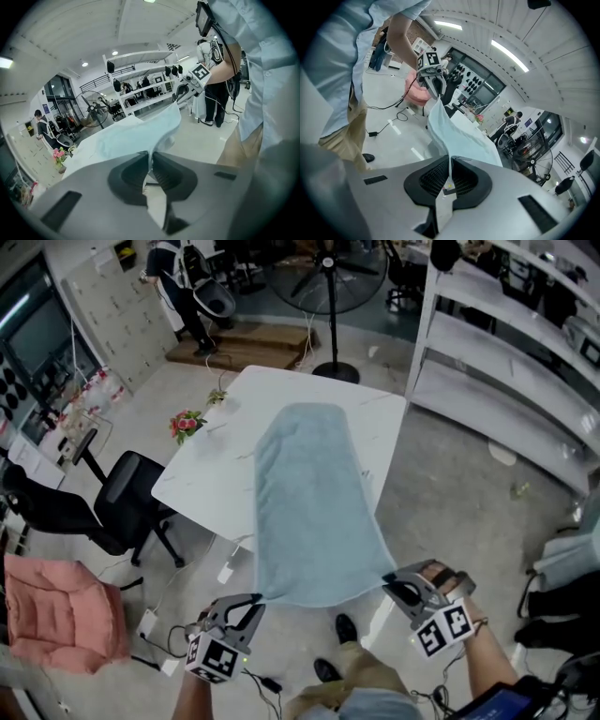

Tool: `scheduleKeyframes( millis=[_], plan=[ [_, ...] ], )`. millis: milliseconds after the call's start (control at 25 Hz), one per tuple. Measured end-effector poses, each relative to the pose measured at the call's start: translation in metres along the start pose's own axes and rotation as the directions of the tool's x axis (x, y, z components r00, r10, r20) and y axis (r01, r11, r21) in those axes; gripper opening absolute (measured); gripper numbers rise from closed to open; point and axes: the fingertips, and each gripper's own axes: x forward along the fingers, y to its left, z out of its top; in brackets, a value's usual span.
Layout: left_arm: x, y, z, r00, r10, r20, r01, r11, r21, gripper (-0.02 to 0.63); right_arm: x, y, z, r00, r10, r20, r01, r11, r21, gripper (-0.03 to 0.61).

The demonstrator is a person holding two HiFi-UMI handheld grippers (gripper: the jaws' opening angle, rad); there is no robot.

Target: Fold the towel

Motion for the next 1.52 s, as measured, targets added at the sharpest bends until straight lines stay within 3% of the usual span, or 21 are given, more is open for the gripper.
scheduleKeyframes(
  millis=[640, 1280, 1520],
  plan=[
    [-0.043, -0.045, 0.003, 0.999, -0.02, 0.026, 0.02, 1.0, -0.015, 0.034, -0.046, 0.033, 0.031, 0.997, -0.071, 0.008, 0.07, 0.997, 0.035, 0.026],
    [-0.047, -0.034, 0.004, 0.999, -0.024, 0.037, 0.024, 1.0, -0.017, 0.032, -0.04, 0.034, 0.034, 0.996, -0.086, 0.007, 0.085, 0.994, 0.072, 0.026],
    [-0.024, 0.008, 0.026, 0.998, 0.009, 0.062, -0.008, 1.0, -0.019, 0.029, -0.032, -0.014, 0.025, 0.99, -0.131, 0.055, 0.124, 0.986, 0.108, 0.026]
  ],
)
